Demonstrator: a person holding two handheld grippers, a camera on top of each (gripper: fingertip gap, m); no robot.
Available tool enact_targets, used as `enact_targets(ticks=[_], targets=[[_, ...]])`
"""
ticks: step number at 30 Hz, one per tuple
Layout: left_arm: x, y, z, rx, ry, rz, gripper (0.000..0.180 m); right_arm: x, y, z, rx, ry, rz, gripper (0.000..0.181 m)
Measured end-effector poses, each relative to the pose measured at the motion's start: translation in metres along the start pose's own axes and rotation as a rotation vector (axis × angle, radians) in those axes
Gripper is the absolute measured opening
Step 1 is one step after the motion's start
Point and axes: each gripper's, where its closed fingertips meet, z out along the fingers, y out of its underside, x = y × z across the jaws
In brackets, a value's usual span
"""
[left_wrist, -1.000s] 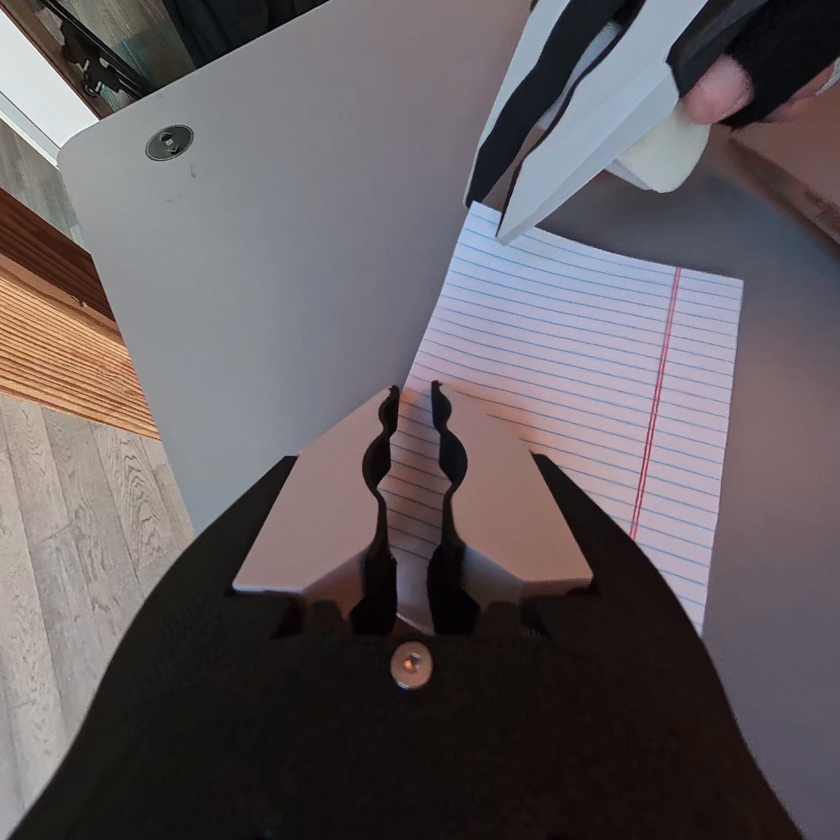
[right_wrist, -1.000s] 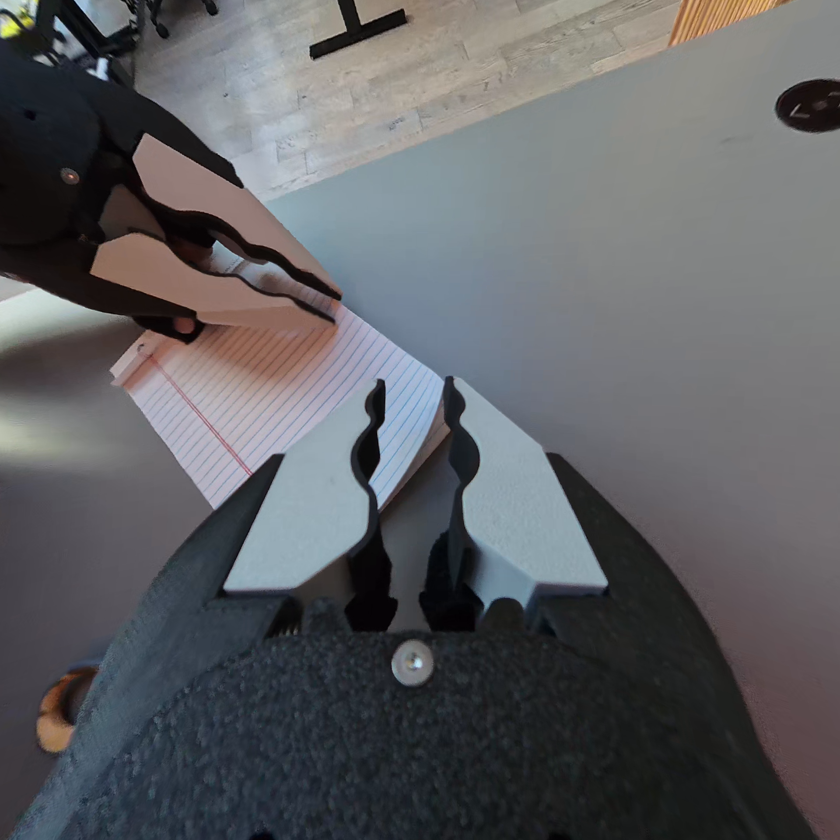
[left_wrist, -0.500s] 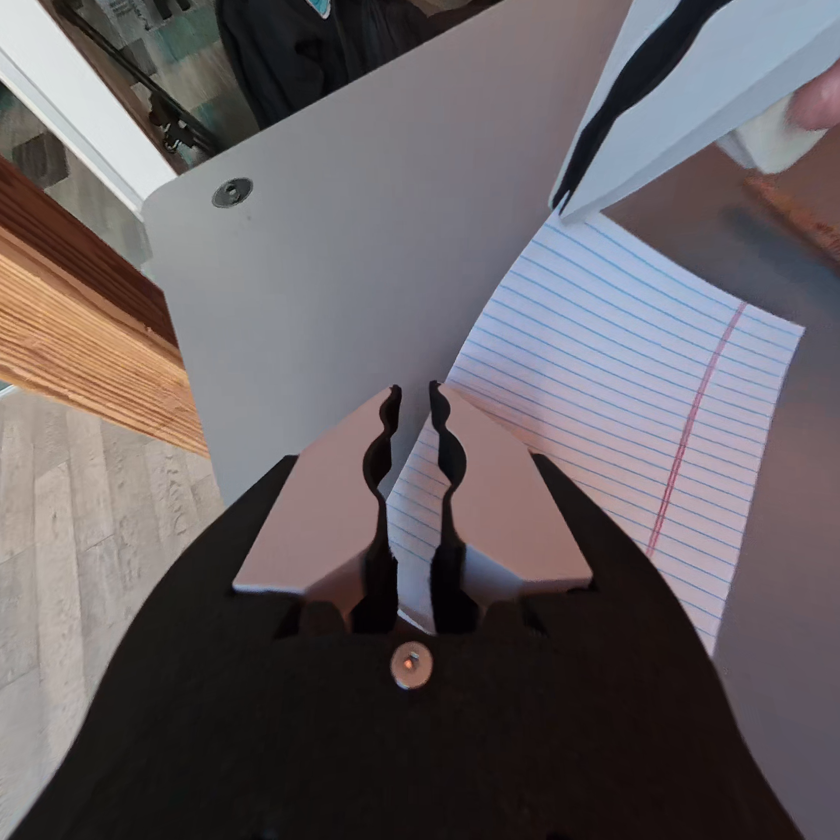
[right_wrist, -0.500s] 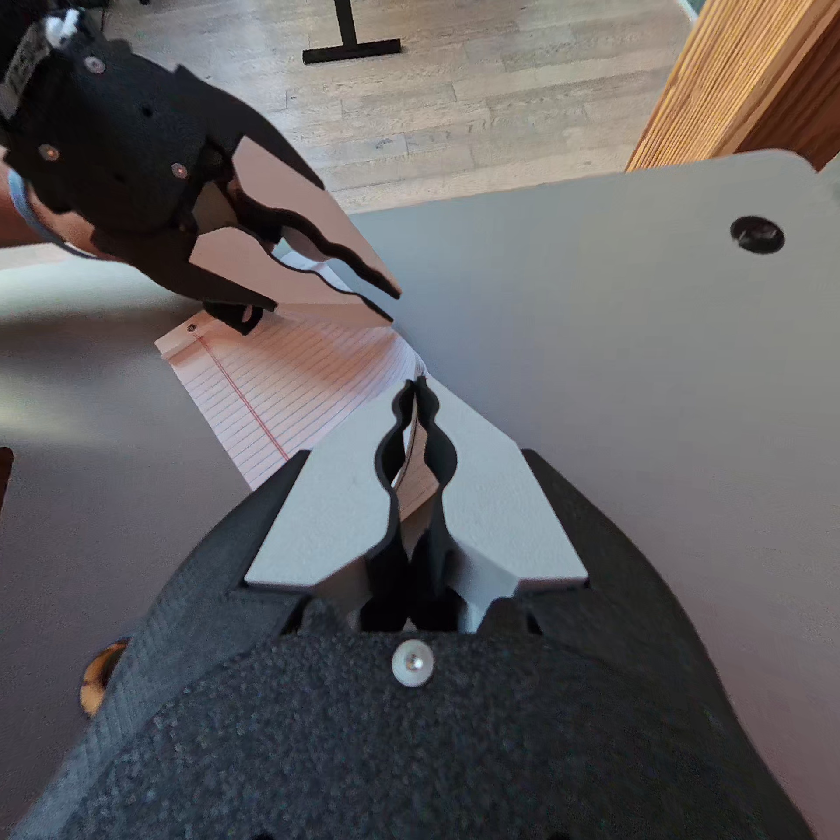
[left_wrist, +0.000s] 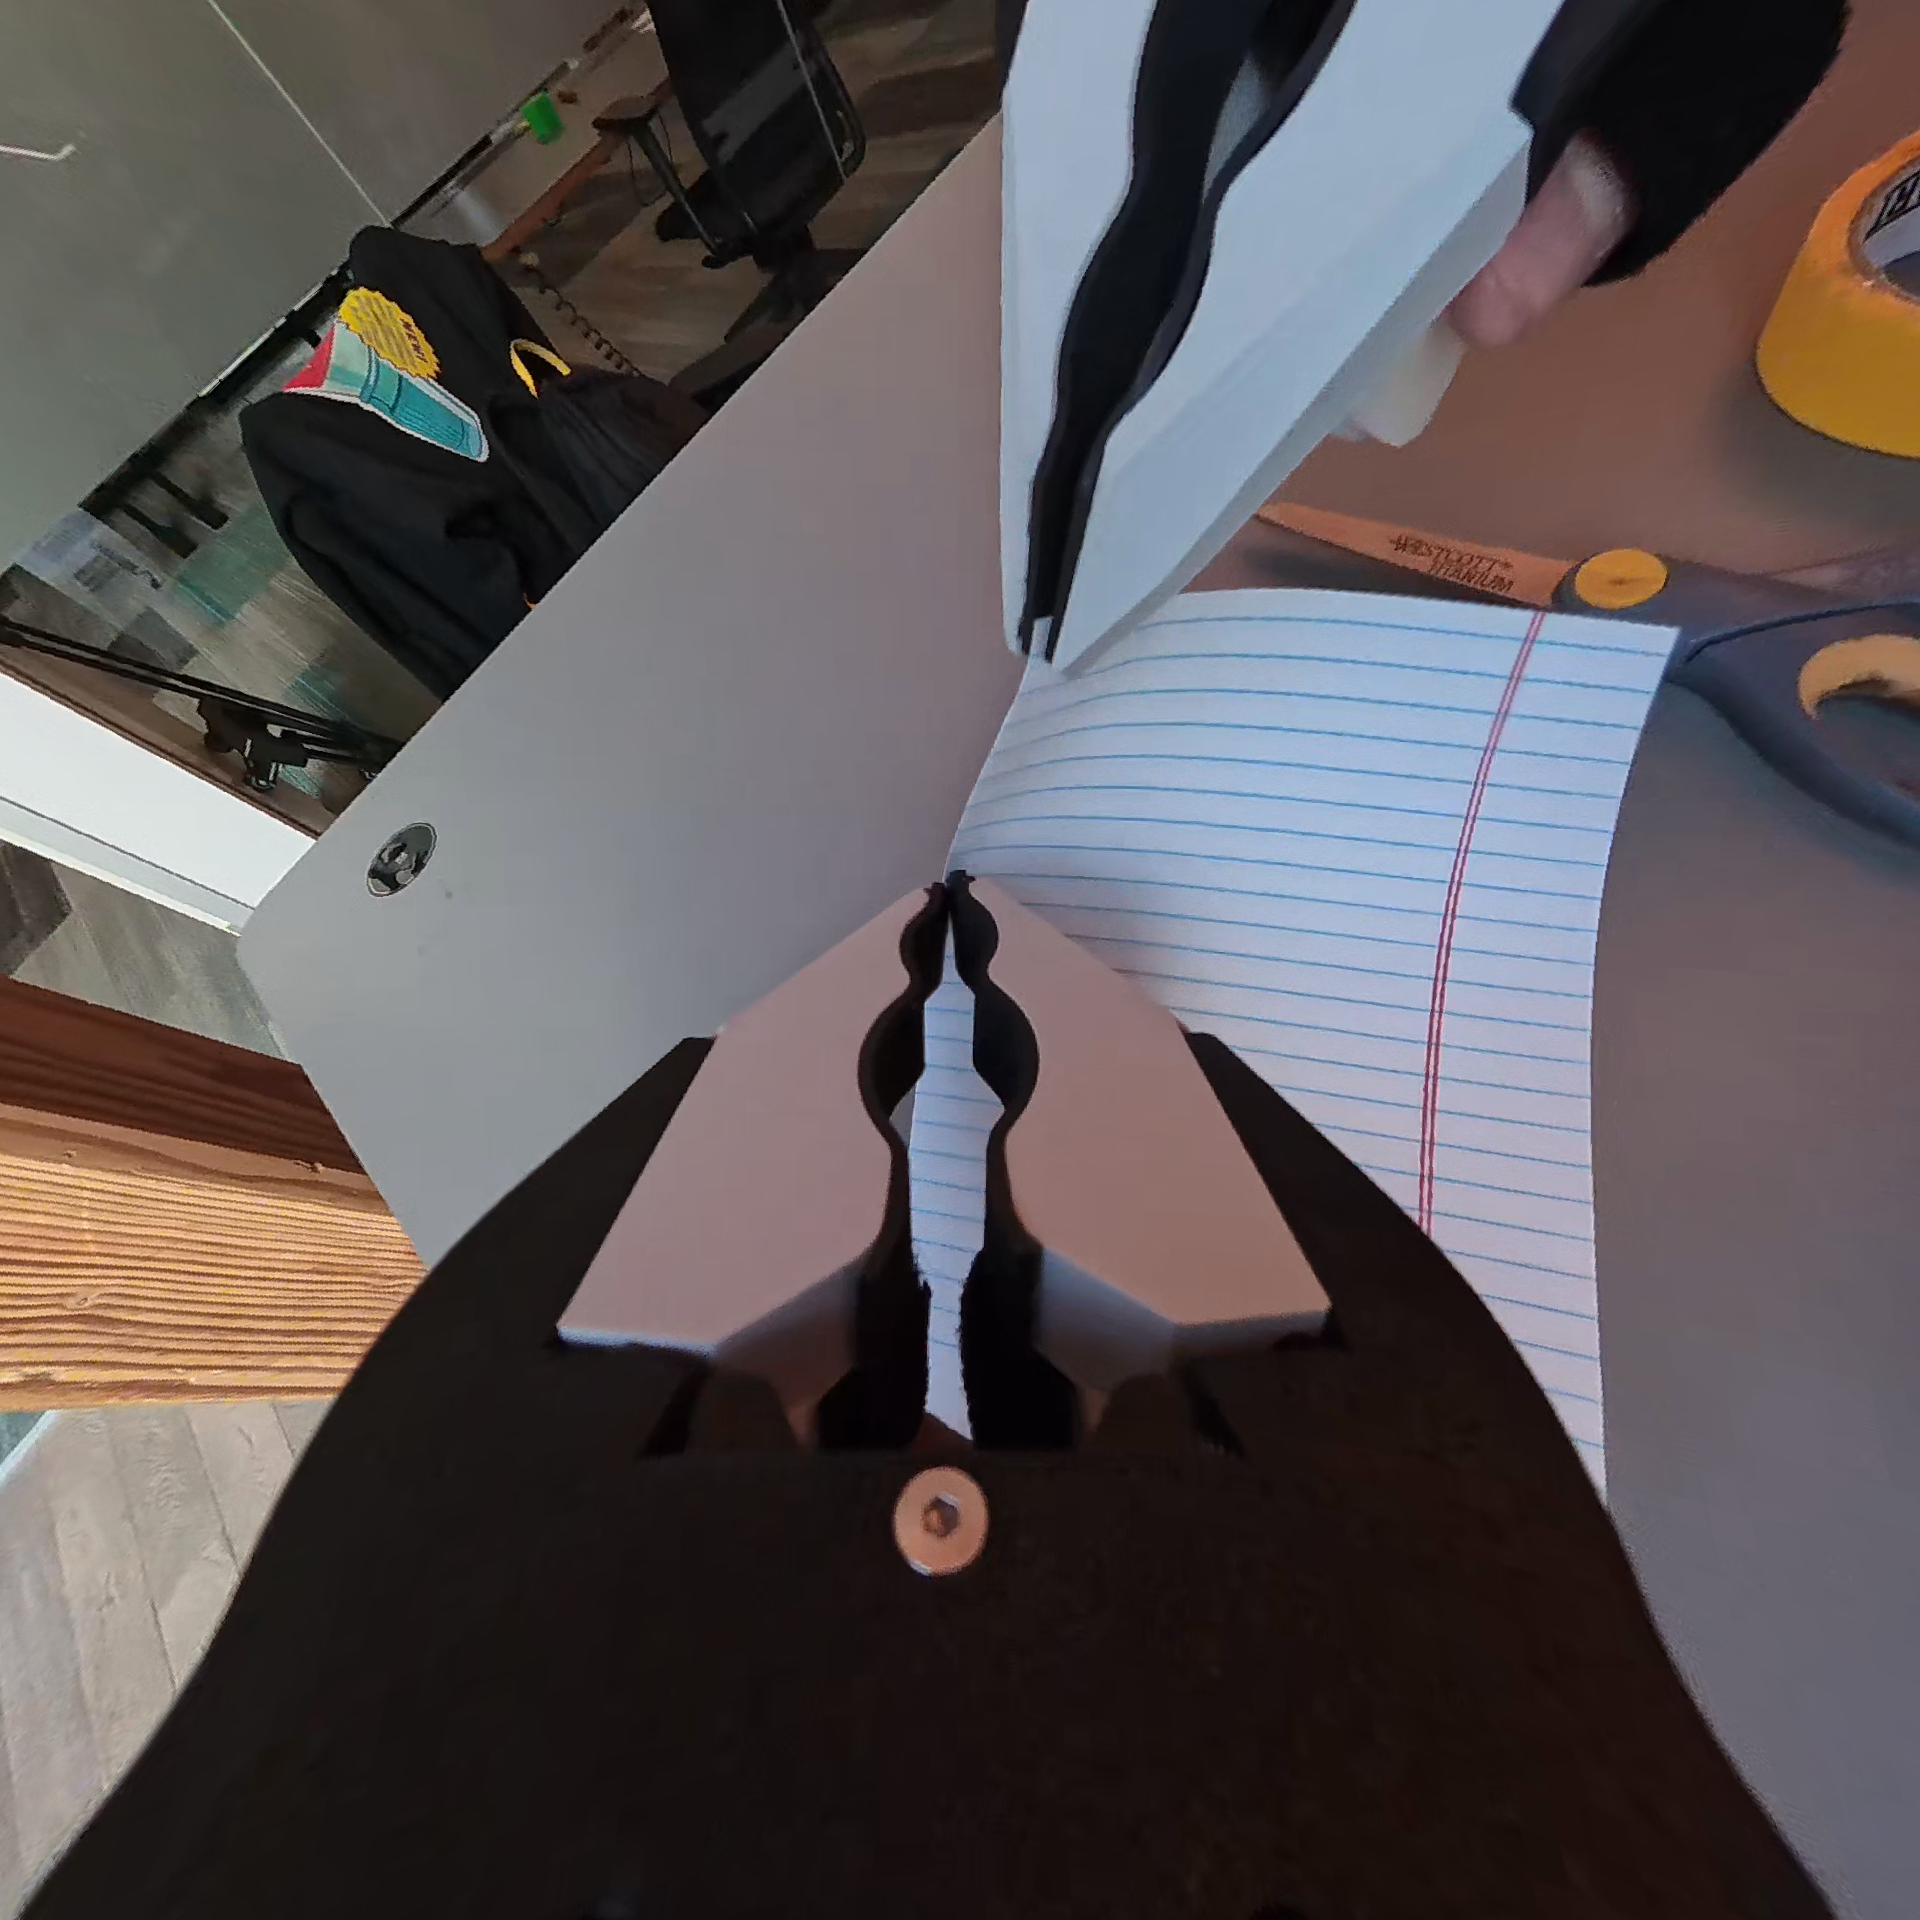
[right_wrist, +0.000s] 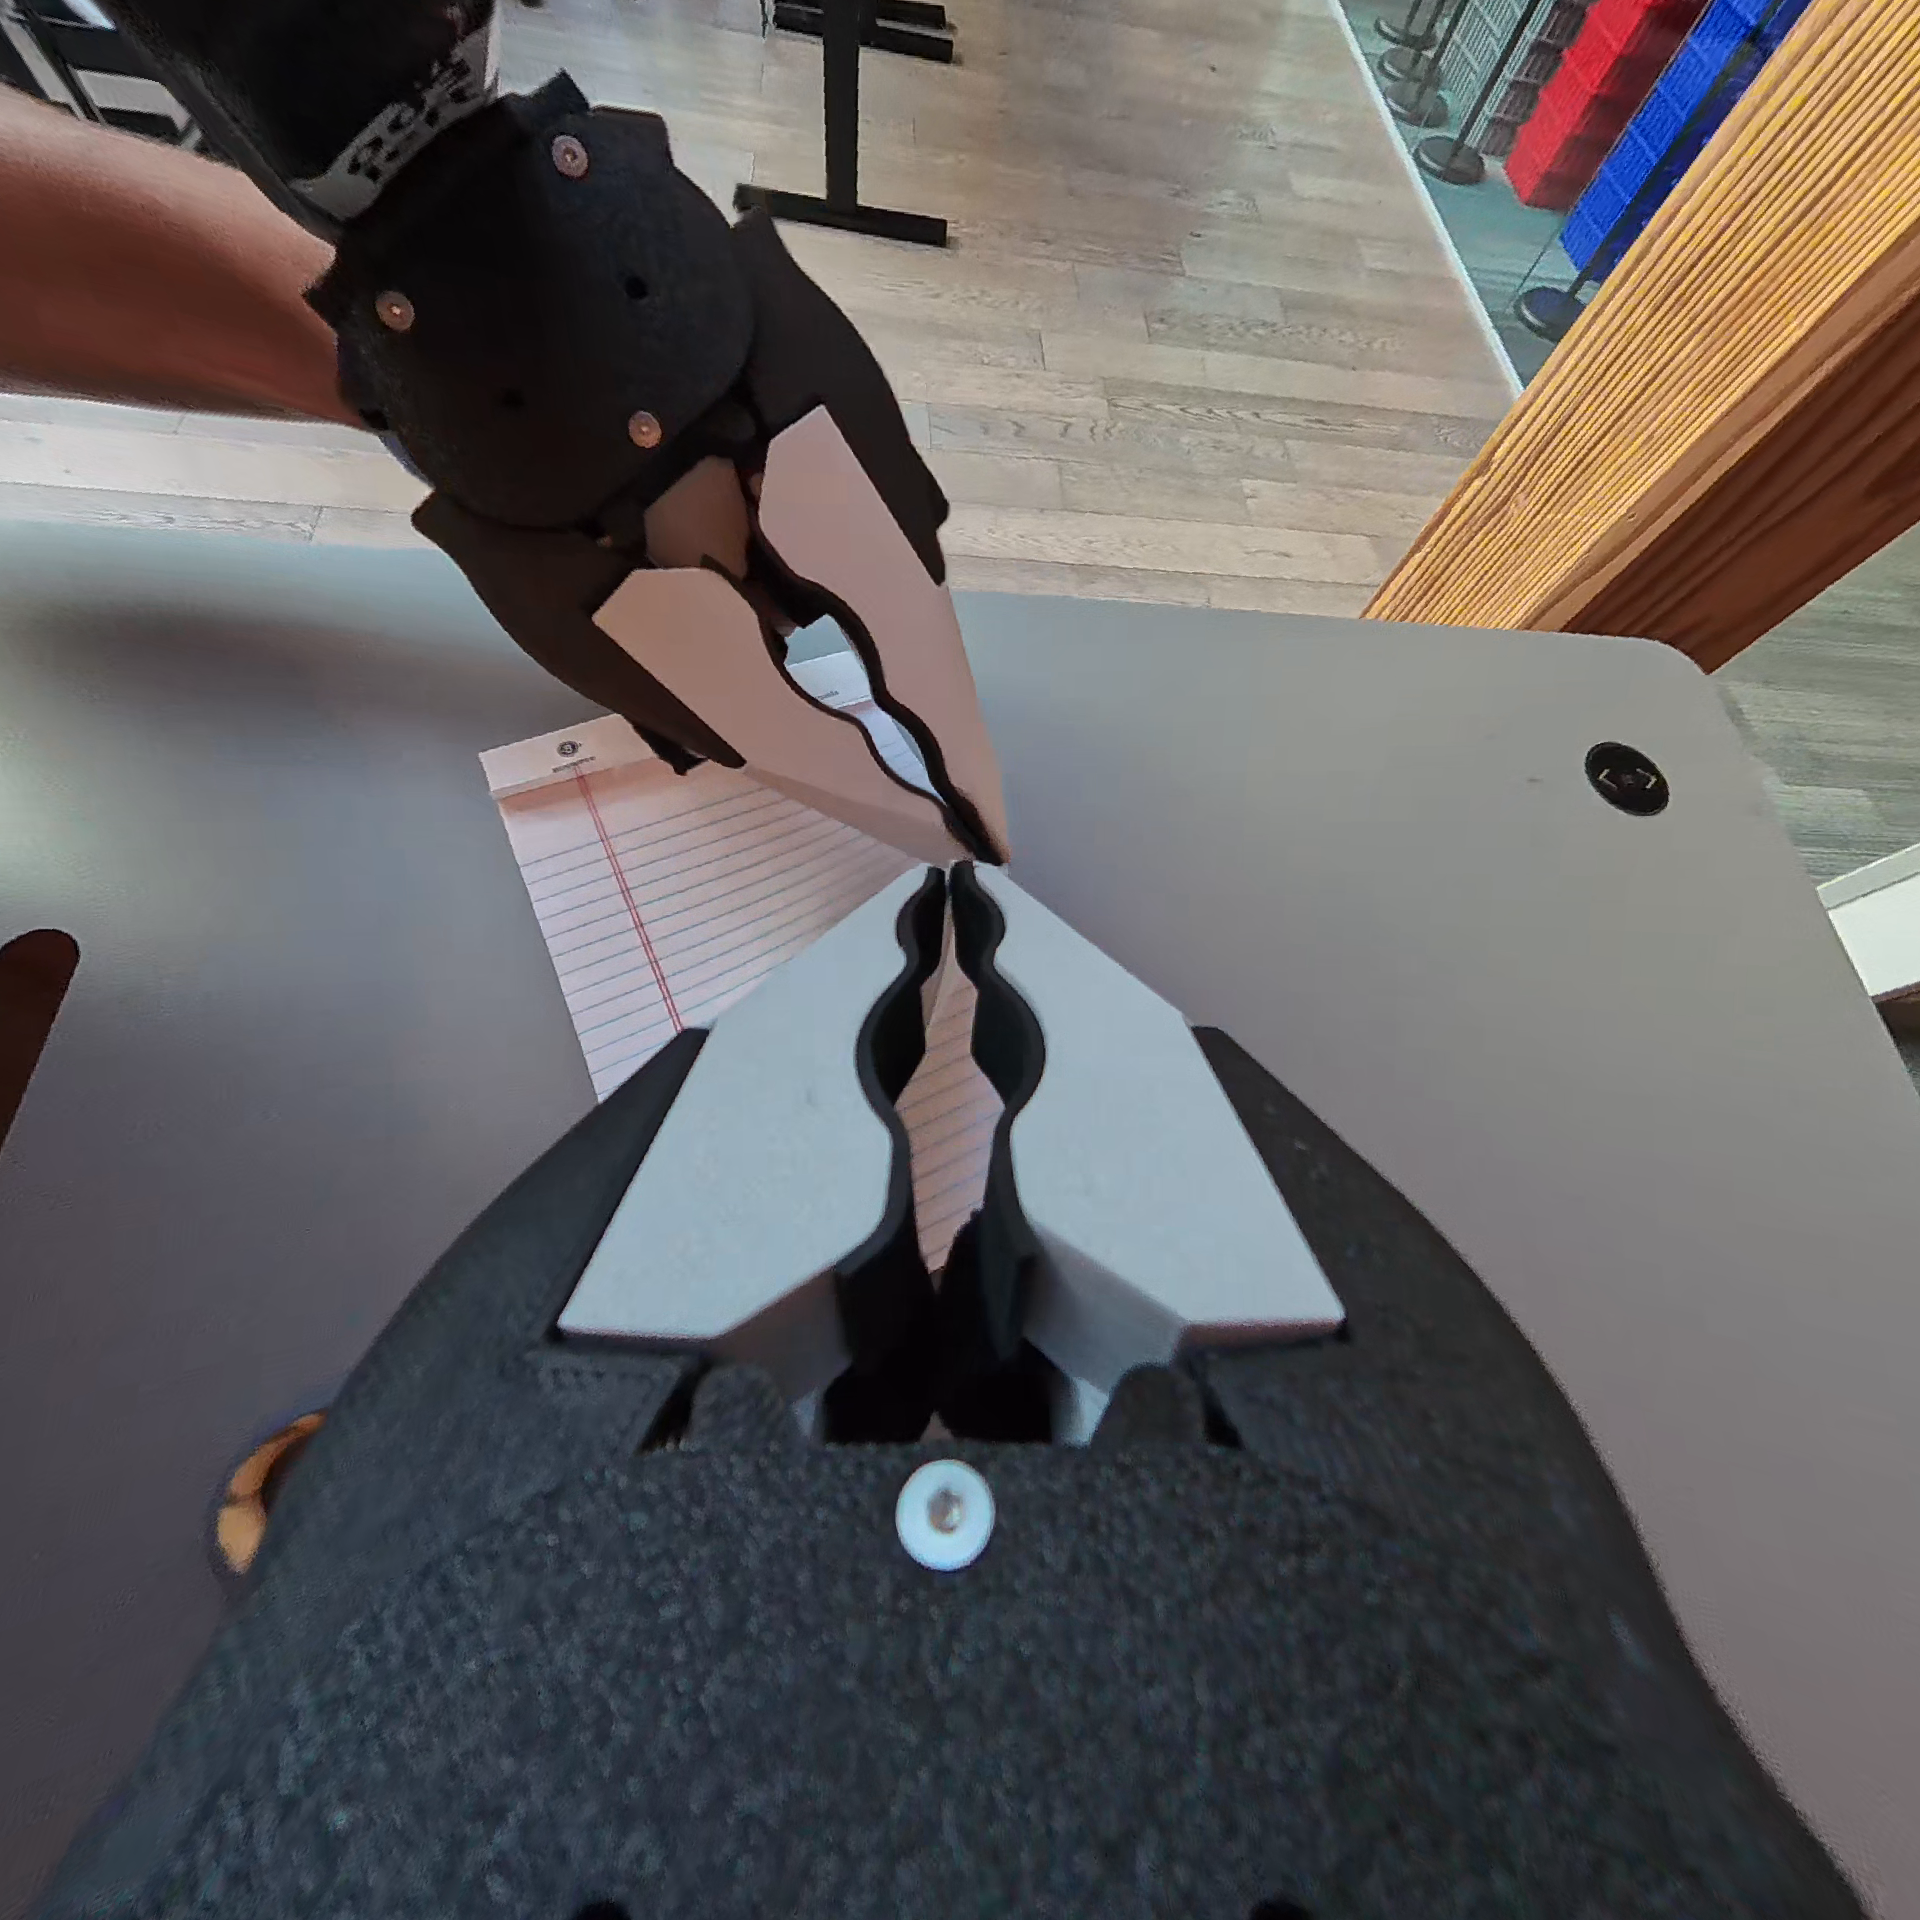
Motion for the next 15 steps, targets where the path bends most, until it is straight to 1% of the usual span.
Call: enact_targets(ticks=[5,6,9,12,13,15], targets=[[0.001,-0.003,-0.004,0.035,-0.028,0.014,0.0,0.0,0.003,-0.006,0.02,0.021,0.051,0.002],[0.002,-0.003,-0.005,0.043,-0.027,0.014,0.0,0.001,0.007,-0.006,0.014,0.027,0.074,0.005],[0.008,-0.006,-0.007,0.06,-0.009,-0.003,0.0,0.004,0.026,-0.002,-0.053,0.044,0.112,0.025],[0.011,-0.008,-0.008,0.065,0.0,-0.016,0.0,-0.002,0.033,0.002,-0.072,0.02,0.126,0.021],[0.012,-0.008,-0.008,0.065,0.004,-0.018,0.0,-0.004,0.036,0.003,-0.079,0.008,0.132,0.022],[0.013,-0.009,-0.008,0.065,0.008,-0.018,0.0,-0.002,0.036,0.004,-0.08,0.03,0.127,0.032]])
